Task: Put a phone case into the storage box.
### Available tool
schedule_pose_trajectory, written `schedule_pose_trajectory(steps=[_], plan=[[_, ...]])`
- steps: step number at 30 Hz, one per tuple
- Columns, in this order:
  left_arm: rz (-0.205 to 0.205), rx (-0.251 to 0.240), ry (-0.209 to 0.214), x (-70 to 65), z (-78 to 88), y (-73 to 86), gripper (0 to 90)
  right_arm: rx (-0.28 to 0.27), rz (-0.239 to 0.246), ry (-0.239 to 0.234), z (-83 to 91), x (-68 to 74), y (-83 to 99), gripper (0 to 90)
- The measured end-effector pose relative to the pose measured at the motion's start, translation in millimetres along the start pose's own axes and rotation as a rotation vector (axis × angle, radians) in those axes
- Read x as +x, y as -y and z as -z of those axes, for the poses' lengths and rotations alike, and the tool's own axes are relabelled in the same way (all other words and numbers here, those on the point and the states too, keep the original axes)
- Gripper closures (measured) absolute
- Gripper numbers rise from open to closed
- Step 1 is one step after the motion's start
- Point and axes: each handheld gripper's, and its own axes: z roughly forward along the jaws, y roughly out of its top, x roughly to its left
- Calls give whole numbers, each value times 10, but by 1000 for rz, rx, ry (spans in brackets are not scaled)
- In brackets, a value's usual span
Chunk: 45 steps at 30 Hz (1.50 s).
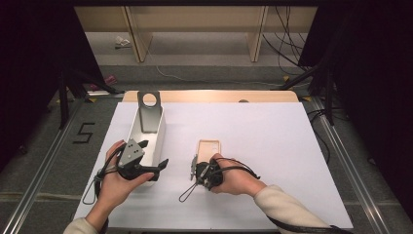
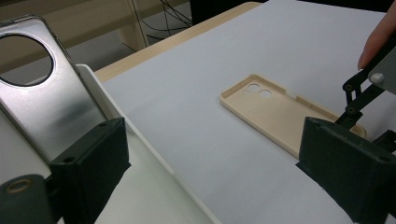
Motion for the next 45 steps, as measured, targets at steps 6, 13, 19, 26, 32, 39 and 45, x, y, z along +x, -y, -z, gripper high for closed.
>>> schedule_pose_trajectory(steps=[6,13,19,26,32,39,45], plan=[[1,0,0,1,0,1,80,18,8,-12,-2,9,-25,716],[2,-1,1,-3,-1,0,80,20,16,-15,-5,17,-36,756],[1,0,1,-1,0,1,80,34,22,-10,1,39,-49,782],[1,-1,1,-1,1,-1,80,39,22,4,1,48,-56,828],[1,-2,0,-2,2,-3,80,37,27,8,1,65,-58,848],[0,-2,0,-1,3,-2,80,37,33,7,6,59,-52,857],[0,-5,-1,0,7,-6,80,25,24,0,14,65,-36,867]])
